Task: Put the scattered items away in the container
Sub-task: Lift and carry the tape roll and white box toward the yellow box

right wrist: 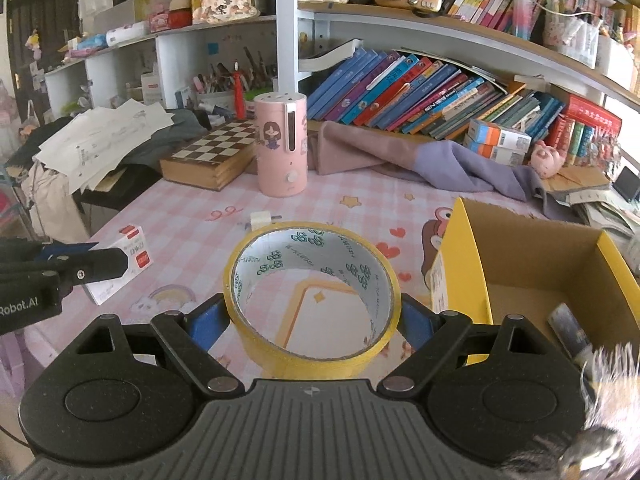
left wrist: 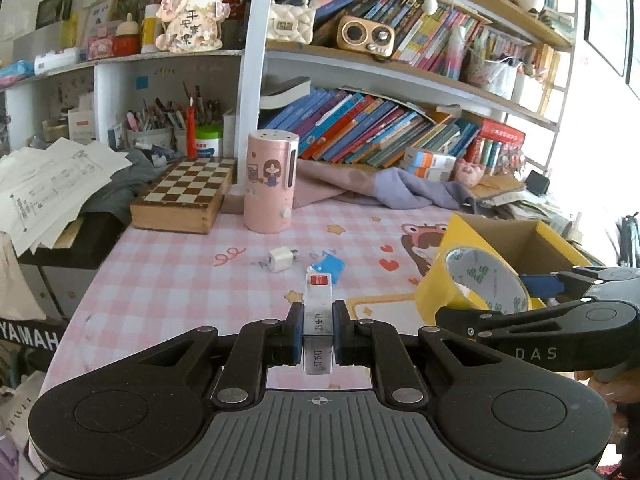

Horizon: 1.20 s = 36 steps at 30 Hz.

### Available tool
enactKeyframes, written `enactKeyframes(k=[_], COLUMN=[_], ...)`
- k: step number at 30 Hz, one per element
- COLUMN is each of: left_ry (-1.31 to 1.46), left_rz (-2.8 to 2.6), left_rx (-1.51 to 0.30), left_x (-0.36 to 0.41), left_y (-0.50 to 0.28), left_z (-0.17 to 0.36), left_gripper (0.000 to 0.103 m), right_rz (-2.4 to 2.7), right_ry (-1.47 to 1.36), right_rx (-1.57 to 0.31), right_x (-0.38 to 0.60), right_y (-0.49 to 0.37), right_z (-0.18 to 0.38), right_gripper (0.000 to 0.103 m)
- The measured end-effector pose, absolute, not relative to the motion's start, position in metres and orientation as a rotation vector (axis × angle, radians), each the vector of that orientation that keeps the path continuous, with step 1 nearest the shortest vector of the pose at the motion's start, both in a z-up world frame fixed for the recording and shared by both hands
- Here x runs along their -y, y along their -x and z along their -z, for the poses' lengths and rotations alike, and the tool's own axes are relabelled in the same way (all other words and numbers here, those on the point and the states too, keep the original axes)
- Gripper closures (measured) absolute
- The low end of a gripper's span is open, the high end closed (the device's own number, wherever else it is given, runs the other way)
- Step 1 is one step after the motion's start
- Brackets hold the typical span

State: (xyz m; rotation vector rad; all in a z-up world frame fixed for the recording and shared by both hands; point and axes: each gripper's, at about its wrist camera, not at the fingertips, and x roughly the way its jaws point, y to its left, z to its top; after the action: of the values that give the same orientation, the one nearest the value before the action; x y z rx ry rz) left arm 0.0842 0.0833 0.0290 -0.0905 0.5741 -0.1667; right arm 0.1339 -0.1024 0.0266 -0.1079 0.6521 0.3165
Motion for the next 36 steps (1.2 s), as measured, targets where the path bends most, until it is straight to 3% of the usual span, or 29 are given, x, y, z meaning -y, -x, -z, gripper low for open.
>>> enactKeyframes(k=[18, 36], left_ry=[0.093, 0.072], left_rz=[0.221, 0.353], left_rx=[-0.574, -0.592], left_x=[-0.075, -0.042], left_y=[-0.013, -0.004], left_z=[-0.030, -0.025], left_gripper=[0.090, 0.090], right_rz=[-0.273, -0.179], right_ry=[0.076, 0.047], right_rx=[-0.683, -0.730], right_x=[0.116, 0.145], right_y=[-0.046, -0.013], right_z=[-0.022, -0.015], right_gripper=[0.016, 0.016])
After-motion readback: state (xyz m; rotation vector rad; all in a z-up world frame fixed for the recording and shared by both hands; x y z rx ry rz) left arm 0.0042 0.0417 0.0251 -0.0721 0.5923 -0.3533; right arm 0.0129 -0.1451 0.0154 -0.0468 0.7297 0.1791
